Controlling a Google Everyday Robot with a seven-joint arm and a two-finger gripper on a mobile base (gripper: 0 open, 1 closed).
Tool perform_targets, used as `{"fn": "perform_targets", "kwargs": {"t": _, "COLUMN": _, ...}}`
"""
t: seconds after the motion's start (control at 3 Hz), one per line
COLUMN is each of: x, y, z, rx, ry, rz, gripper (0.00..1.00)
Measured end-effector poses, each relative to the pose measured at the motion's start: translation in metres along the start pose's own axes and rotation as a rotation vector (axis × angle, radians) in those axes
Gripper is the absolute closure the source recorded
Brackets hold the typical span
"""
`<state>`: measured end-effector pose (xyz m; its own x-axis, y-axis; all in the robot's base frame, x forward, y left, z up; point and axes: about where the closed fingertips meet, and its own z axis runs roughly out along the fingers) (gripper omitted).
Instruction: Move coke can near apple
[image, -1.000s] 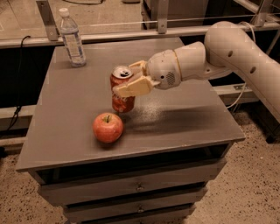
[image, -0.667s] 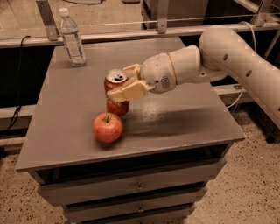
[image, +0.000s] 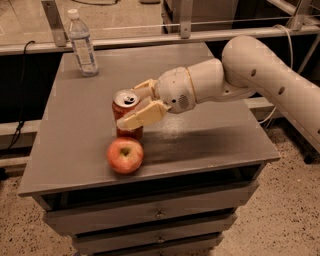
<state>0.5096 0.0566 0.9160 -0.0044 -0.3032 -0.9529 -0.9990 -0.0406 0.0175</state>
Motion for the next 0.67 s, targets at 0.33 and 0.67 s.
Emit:
{"fn": "perform_targets", "kwargs": {"t": 0.33, "x": 0.0017, "y": 0.0016, "z": 0.0043, "rx": 0.002, "ry": 0.003, "rz": -0.002, "gripper": 0.0}}
{"fn": "perform_targets", "kwargs": {"t": 0.67, "x": 0.0018, "y": 0.0016, "z": 0.0044, "rx": 0.003, "ry": 0.004, "rz": -0.002, "gripper": 0.0}}
